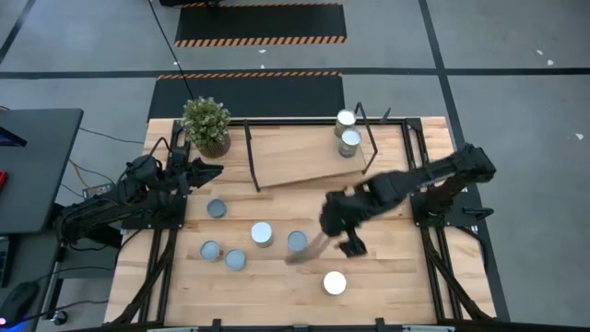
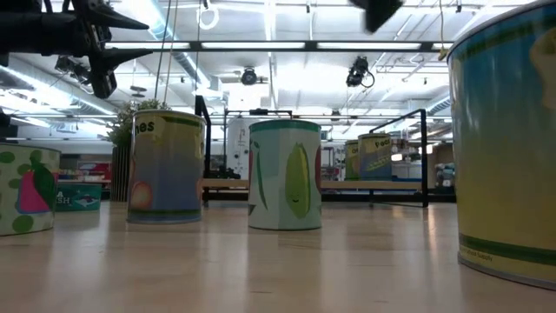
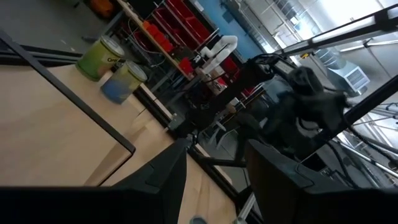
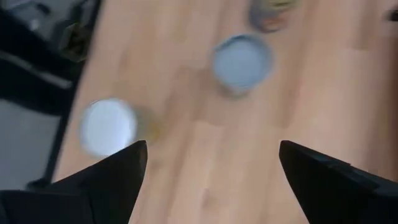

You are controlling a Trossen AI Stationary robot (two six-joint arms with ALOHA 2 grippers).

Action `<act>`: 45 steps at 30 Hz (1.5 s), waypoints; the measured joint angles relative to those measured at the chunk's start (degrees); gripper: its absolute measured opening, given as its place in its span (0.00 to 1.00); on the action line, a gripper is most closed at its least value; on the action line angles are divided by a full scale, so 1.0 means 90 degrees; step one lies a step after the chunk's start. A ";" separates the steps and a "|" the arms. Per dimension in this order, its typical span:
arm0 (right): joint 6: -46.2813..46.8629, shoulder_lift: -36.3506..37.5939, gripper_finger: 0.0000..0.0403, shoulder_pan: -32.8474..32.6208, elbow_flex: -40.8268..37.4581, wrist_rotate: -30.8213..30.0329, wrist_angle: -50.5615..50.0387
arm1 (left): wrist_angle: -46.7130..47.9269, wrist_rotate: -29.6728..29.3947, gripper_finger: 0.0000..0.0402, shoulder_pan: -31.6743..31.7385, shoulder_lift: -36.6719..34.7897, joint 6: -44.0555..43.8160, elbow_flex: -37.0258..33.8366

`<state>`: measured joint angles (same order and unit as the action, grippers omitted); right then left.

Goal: Pick and place cans onto a shelf
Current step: Put the canned carrots on the shelf

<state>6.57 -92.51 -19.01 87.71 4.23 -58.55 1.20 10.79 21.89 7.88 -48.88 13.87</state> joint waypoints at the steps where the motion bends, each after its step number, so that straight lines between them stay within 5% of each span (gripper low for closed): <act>1: 0.0088 0.0027 0.92 -0.0190 -0.0080 0.0008 0.0026 | 0.0006 0.0000 0.42 0.0000 0.0000 0.0000 0.0000; 8: 0.0597 -0.0017 0.92 -0.1233 -0.0654 0.0139 0.1079 | 0.0210 0.0002 0.42 0.0001 0.0000 -0.0019 0.0000; 15: 0.0380 -0.0017 0.92 -0.1885 -0.1121 -0.1028 0.2563 | 0.0329 0.0002 0.42 0.0000 0.0000 -0.0170 0.0000; 29: 0.0052 -0.0022 0.99 -0.1932 -0.2641 -0.0969 0.4263 | 0.1112 0.0002 0.42 0.0000 0.0000 -0.0116 0.0000; 45: -0.0249 -0.0024 0.99 -0.1825 -0.3442 -0.0636 0.5175 | 0.1192 0.0006 0.42 0.0000 0.0000 -0.0167 0.0000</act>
<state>4.32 -92.73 -35.44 56.73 -1.50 -11.98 11.92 10.84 21.89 7.88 -50.39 13.87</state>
